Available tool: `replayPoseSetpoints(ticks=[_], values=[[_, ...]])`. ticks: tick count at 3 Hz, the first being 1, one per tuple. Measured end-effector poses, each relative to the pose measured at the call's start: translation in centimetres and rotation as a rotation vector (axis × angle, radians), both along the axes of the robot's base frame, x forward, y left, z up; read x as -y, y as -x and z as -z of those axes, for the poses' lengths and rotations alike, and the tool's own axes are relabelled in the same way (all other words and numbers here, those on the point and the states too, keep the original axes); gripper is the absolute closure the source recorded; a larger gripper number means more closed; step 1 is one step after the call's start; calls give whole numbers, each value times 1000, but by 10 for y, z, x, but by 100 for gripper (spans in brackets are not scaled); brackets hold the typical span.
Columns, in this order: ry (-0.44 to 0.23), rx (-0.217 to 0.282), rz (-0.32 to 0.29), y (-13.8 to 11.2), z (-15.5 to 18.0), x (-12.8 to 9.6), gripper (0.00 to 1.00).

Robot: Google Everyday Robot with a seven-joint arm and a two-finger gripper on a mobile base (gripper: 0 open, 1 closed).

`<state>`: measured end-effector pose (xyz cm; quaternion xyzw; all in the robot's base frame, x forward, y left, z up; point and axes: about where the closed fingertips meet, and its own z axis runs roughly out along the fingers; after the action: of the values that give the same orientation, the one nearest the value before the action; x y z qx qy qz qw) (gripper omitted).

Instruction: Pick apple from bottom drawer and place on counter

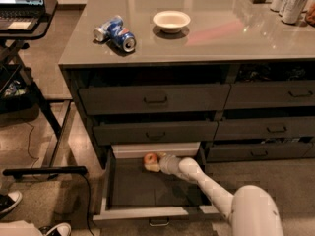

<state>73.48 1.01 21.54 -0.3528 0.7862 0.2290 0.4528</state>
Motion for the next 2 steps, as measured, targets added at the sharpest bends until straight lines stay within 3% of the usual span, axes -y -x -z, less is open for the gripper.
replayPoseSetpoints(ticks=[1,2], values=[[48,-44,-47,20,-60,33,100],[81,-173,-200,78,-104,14,100]])
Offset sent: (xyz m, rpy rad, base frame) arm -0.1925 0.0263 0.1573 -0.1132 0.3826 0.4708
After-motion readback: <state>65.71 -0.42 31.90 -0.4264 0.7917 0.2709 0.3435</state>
